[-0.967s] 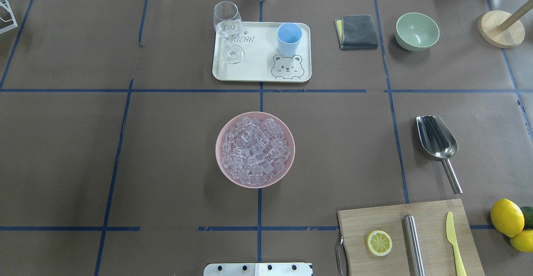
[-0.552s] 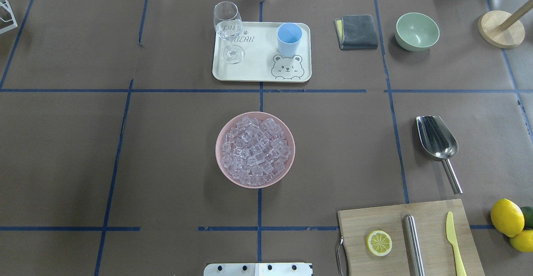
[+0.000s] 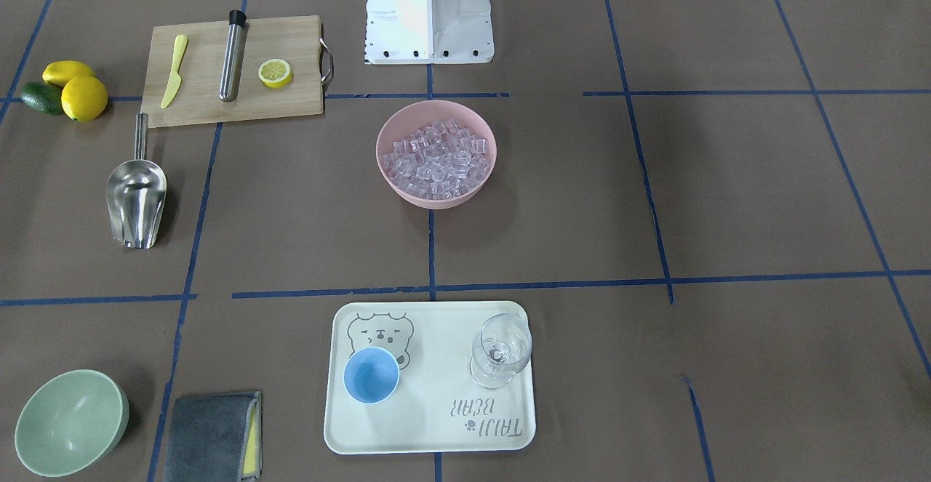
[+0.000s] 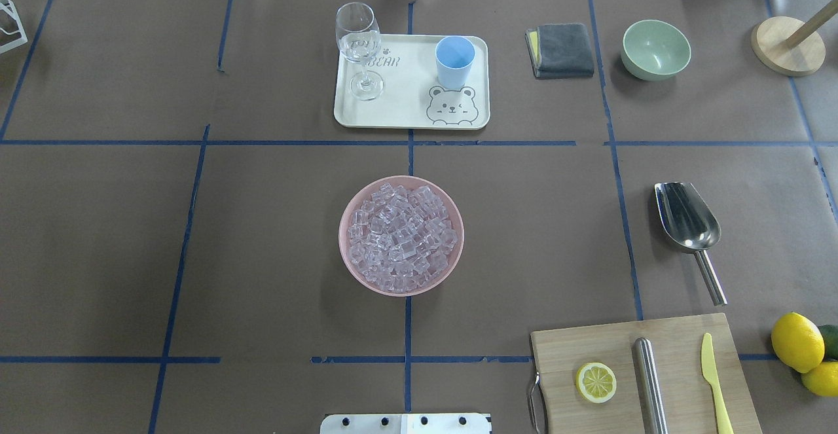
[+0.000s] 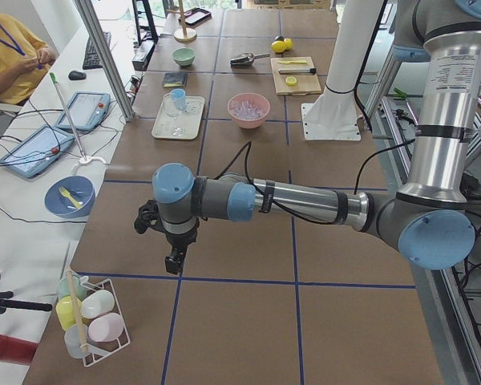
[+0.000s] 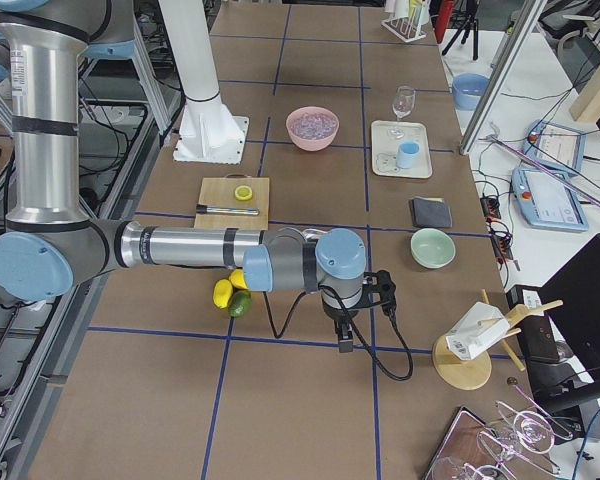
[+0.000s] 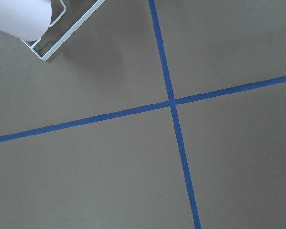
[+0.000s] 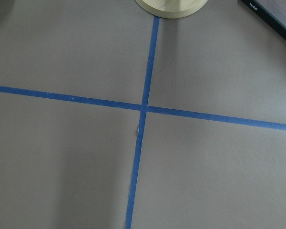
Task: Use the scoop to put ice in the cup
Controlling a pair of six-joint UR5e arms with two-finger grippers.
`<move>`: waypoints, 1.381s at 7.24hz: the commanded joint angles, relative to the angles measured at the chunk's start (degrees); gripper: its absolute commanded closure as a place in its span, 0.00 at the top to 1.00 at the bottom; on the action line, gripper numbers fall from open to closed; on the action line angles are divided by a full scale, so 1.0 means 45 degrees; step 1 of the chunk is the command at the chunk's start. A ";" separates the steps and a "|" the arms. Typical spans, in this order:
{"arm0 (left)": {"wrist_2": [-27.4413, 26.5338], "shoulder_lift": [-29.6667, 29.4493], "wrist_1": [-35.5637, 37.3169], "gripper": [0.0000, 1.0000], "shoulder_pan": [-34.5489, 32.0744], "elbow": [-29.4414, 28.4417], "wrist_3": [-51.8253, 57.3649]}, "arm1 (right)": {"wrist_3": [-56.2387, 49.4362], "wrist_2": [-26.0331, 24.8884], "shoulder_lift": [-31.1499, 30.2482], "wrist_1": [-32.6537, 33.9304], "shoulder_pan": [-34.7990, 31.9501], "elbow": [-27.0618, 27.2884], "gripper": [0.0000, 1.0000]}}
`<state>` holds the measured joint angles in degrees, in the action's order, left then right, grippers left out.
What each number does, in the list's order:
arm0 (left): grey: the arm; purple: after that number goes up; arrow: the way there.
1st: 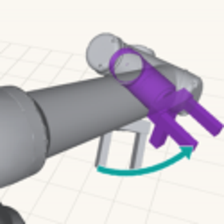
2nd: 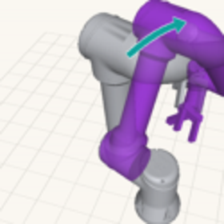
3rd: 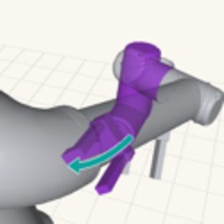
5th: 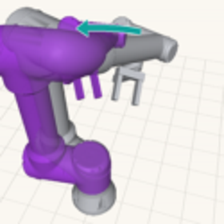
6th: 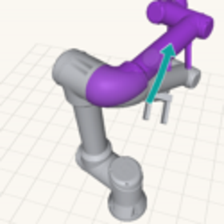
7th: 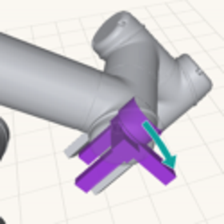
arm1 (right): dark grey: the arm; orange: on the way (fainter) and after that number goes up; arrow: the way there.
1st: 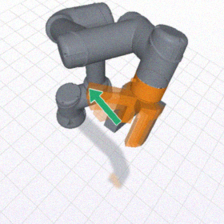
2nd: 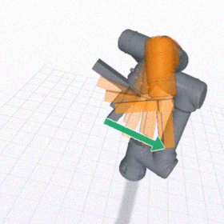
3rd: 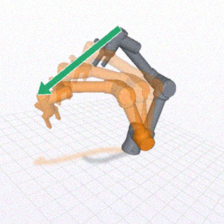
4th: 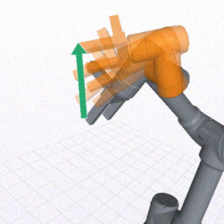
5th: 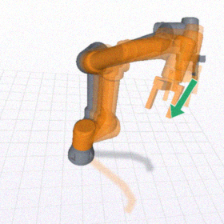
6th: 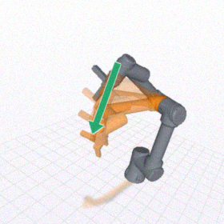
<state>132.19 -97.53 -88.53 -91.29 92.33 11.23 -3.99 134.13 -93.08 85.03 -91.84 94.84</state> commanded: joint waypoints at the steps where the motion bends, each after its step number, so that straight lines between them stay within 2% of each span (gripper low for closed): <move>1: 0.0018 -0.0689 -0.2027 1.00 0.0053 -0.0185 -0.0015 | 0.0008 -0.0022 0.0215 0.0011 0.0174 -0.0060 1.00; 2: 0.0057 -0.0670 -0.4830 1.00 0.0343 -0.0669 -0.0111 | 0.0008 -0.0003 0.0274 0.0011 0.0195 -0.0041 1.00; 3: 0.0212 -0.0689 -0.6250 1.00 0.0791 -0.0848 -0.0596 | 0.0104 0.0036 0.0468 0.0011 0.0446 0.0036 1.00; 4: 0.0793 -0.0689 -0.6845 1.00 0.1608 -0.0792 -0.1683 | 0.0299 0.0036 0.0818 0.0011 0.0739 0.0037 1.00; 5: 0.0818 -0.0689 -0.7856 1.00 0.2486 -0.0752 -0.1926 | 0.0784 0.0036 0.1053 -0.0008 0.1012 0.0057 1.00; 7: 0.0606 -0.0689 -1.1303 1.00 0.4435 -0.0713 -0.2475 | 0.1470 0.0055 0.1270 -0.0008 0.1579 0.0250 1.00; 8: 0.0604 -0.0824 -1.2464 1.00 0.5782 -0.0694 -0.2553 | 0.1859 0.0056 0.1270 -0.0008 0.1659 0.0445 1.00; 9: 0.0662 -0.1116 -1.2611 1.00 0.6414 -0.0693 -0.2612 | 0.1902 0.0056 0.1251 -0.0008 0.1698 0.0447 1.00; 10: 0.0624 -0.1157 -1.3057 1.00 0.7658 -0.0519 -0.2593 | 0.1883 0.0056 0.1173 -0.0008 0.1737 0.0660 1.00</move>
<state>135.08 -102.12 -144.56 -62.84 89.40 -0.34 4.22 134.38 -87.53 84.99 -84.31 96.96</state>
